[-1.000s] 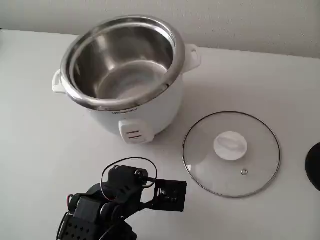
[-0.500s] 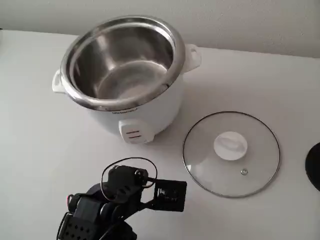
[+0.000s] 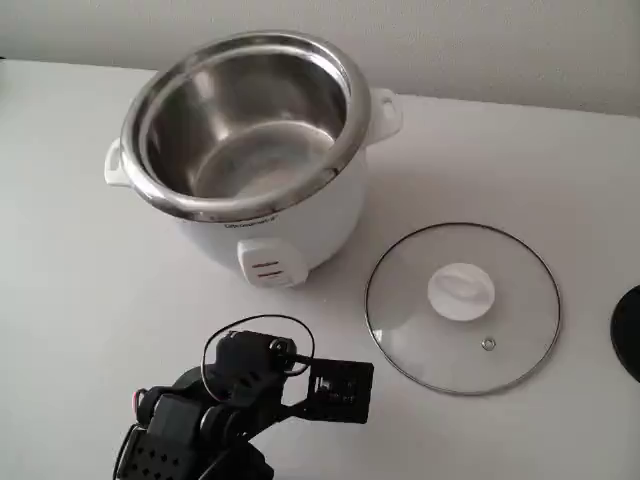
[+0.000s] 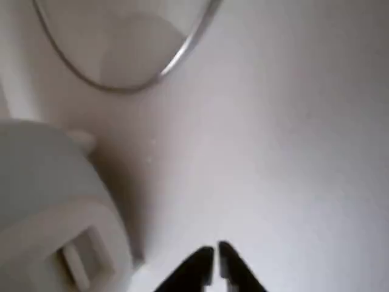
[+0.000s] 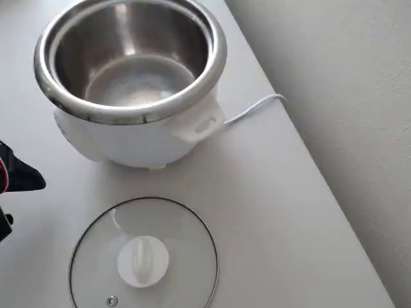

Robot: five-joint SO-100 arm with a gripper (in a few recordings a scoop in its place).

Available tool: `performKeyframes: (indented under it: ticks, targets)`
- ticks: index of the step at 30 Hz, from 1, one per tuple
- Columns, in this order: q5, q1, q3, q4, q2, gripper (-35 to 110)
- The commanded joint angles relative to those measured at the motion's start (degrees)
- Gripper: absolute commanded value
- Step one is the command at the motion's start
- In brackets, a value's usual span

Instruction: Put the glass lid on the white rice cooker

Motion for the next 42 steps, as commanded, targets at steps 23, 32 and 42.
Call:
performKeyframes:
  ticks: [23,32,42]
  targets:
    - [-8.44,27.86,3.43,-36.21,-3.87,30]
    - [-11.78,26.1,-8.88,-79.19,-62.14,31]
    - [-10.46,28.65,-31.2,-83.67,-89.21,31]
